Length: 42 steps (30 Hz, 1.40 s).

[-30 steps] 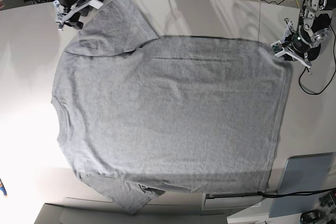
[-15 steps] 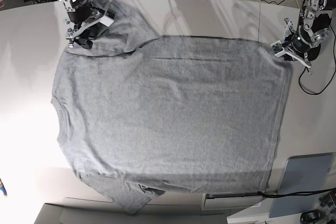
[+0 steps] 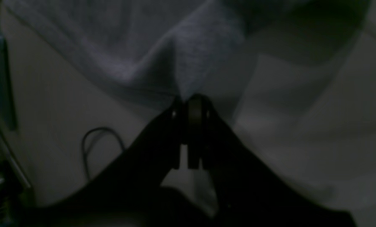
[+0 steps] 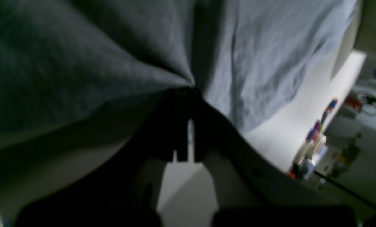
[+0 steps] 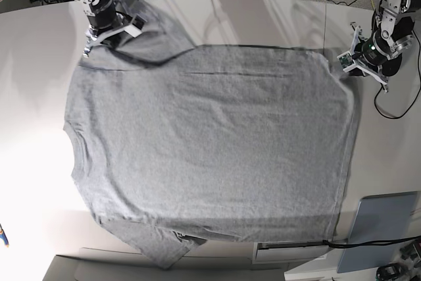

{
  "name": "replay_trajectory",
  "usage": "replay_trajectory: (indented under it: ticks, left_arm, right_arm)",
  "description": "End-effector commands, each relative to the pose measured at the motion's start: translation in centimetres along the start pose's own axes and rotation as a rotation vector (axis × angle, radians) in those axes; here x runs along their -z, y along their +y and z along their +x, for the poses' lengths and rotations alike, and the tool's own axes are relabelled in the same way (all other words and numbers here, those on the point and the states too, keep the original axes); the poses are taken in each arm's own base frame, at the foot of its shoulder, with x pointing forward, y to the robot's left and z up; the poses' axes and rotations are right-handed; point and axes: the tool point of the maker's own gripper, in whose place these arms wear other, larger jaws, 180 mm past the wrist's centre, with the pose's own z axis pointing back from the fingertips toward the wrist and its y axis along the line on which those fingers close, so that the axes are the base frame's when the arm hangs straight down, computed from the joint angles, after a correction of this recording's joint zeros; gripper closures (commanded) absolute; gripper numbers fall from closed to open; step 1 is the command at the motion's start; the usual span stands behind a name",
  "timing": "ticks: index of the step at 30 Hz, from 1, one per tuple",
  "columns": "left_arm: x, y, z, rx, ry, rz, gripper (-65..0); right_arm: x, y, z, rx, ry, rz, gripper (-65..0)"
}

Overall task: Fold the T-shirt properly
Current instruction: 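Grasp the shoulder edge with both grippers and fold it over the body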

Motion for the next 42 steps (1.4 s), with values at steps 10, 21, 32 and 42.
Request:
replay_trajectory:
  ticks: [10, 21, 32, 42]
  left_arm:
    - [-4.2, -2.0, -1.0, -0.139, -0.028, -0.104, 0.0]
    - [-8.8, -6.1, -2.4, -0.185, 0.086, -0.166, 0.0]
    - [-9.6, -0.6, -0.2, -0.316, -0.025, 0.030, 0.0]
    - [-7.4, 3.3, 1.3, -0.462, -0.119, 0.193, 0.0]
  right_arm:
    - [-6.4, 0.2, -0.9, -0.112, 0.017, -0.019, 0.0]
    - [-10.6, 2.7, -1.7, -0.135, 0.047, 0.009, 0.0]
    - [-9.7, -4.3, -1.3, -0.159, 0.048, -0.298, 0.0]
    - [-6.5, -11.6, 1.1, 0.011, -0.096, -0.417, 0.0]
